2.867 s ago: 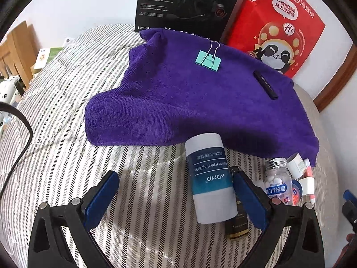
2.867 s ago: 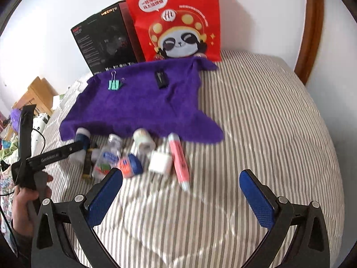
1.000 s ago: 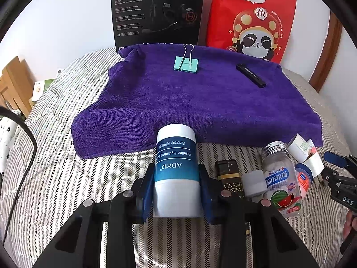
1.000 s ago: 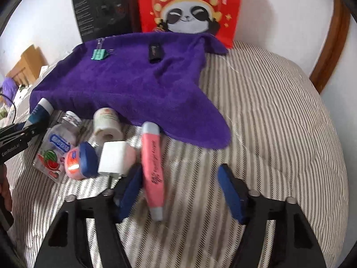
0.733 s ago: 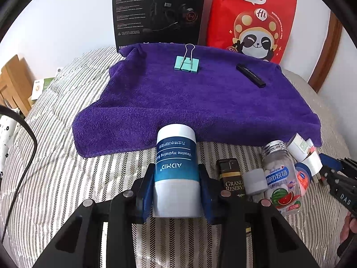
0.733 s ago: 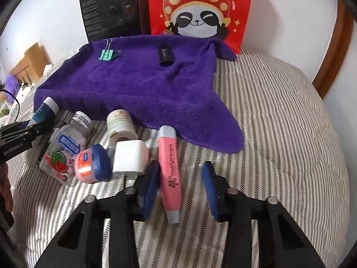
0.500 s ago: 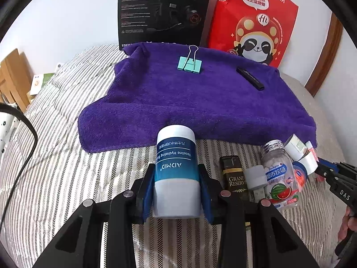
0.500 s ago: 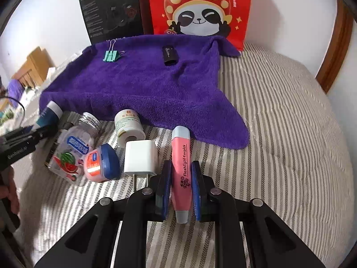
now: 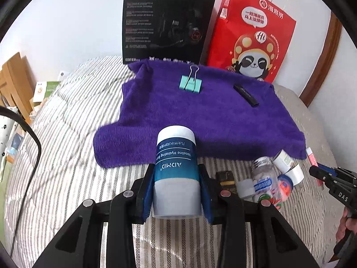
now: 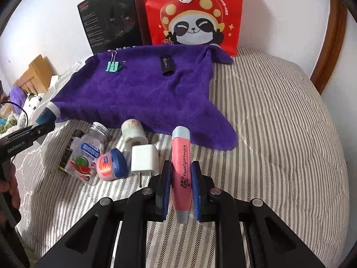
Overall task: Organize rigid objects
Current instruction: 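Place the white tube on the towel with the left tool while the right tool places the highlighter there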
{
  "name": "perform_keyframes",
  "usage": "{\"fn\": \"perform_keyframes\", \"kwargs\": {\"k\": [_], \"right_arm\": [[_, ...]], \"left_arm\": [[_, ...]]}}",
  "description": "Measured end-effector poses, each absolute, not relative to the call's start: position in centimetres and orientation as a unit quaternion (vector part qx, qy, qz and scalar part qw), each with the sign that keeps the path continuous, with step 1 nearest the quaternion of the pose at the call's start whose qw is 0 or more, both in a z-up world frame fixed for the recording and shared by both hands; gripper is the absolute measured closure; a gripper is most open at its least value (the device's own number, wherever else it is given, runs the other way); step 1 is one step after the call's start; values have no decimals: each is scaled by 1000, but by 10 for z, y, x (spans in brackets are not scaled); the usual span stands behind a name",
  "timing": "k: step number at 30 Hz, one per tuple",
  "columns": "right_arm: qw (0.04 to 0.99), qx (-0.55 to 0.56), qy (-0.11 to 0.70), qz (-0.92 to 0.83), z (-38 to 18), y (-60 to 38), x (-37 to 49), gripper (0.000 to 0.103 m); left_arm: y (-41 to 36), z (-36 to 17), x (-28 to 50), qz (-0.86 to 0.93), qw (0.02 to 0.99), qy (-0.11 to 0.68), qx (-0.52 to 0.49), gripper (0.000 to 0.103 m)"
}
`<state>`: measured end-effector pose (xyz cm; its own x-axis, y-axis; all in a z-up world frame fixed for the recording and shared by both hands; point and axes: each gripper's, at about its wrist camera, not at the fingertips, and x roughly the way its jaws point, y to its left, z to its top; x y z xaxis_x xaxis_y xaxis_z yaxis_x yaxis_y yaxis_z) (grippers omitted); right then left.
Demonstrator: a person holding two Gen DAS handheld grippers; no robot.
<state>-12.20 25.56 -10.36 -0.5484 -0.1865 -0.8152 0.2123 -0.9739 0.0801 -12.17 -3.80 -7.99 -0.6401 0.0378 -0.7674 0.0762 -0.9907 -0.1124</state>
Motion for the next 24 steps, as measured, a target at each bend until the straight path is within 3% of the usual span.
{"fn": "perform_keyframes", "kwargs": {"k": [14,24], "right_arm": [[135,432,6,-892,-68,241,-164,85],[130,447,23,-885,-71,227,-247,86]], "left_arm": [[-40,-47,-166,-917,-4,60,394,69],[-44,-60,-234,-906,-6,64,418,69]]}}
